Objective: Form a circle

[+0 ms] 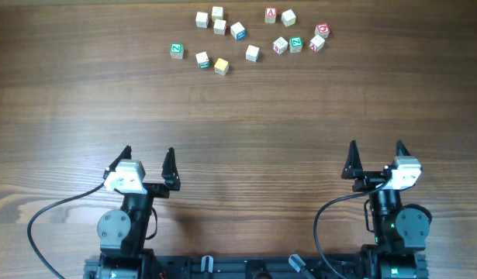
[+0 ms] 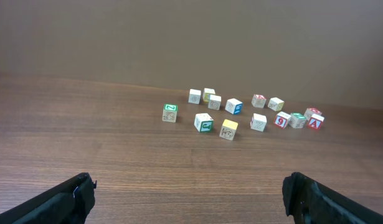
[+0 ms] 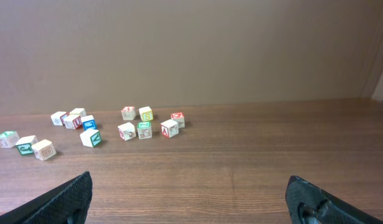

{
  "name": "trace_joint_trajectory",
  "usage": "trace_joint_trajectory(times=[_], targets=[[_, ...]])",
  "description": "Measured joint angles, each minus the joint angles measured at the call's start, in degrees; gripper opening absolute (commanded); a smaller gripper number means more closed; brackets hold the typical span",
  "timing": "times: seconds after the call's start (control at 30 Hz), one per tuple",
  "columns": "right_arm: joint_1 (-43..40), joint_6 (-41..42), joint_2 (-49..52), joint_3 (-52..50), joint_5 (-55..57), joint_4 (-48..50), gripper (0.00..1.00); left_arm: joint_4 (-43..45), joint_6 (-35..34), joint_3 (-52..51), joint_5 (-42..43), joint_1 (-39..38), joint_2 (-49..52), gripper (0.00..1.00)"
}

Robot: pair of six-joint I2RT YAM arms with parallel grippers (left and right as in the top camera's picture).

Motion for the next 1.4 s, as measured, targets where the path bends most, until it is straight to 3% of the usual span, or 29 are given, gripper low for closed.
trace_joint_trajectory(times=[1.0, 1.2, 1.4], targets=[[0.00, 0.02, 0.00, 0.00, 0.00, 0.00, 1.00, 1.95, -0.24, 0.74, 2.99, 0.00, 0.00, 1.00], [0.00, 0.02, 0.07, 0.00, -0.02, 0.00, 1.00, -8.22, -0.44, 12.31, 4.39, 0.00, 2.21, 1.00], [0.00, 0.02, 0.26, 0.00, 0.00, 0.09, 1.00, -10.47, -0.46, 25.70, 4.46, 0.00, 15.67, 1.00]])
